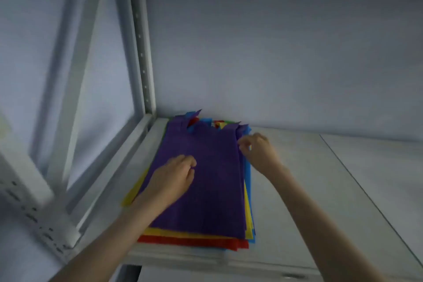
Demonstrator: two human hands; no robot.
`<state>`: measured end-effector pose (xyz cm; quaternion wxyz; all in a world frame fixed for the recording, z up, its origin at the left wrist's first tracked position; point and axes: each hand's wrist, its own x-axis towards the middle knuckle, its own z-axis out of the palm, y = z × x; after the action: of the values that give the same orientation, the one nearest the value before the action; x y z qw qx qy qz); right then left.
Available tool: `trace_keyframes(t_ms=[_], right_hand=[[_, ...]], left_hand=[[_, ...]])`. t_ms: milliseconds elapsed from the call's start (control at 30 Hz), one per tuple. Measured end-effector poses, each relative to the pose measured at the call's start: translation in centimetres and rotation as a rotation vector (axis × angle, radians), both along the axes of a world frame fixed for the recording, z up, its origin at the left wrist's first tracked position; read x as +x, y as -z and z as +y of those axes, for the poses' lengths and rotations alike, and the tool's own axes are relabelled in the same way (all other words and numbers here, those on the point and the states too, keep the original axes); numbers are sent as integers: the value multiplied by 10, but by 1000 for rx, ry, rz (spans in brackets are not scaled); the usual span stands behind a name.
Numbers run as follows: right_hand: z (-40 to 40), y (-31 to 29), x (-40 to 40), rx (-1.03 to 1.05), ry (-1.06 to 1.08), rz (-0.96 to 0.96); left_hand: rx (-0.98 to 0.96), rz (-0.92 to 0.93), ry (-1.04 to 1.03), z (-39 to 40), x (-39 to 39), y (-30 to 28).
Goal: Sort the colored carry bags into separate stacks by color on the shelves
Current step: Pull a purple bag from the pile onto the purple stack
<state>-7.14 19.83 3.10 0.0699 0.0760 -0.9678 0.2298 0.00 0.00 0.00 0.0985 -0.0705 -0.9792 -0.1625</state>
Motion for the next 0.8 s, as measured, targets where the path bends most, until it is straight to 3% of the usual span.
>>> trace_keyframes(t_ms=[200,267,533,667,800], right_hand=[[-5,52,-29,-1,115,-310],[-10,60,-34,-3,136,-326],[-29,75,-49,-119,336,-254],[-37,76,-53,-83,304,-151],[-39,75,-55,-202,287,-162]], left_hand=[[-129,-82,-84,-10,-15,39],[-182,37,-65,-16,-21,52],[-246,68,-34,-23,-29,85],[-231,74,-27,-21,-33,83],[-201,98,-52,-22,-34,82]])
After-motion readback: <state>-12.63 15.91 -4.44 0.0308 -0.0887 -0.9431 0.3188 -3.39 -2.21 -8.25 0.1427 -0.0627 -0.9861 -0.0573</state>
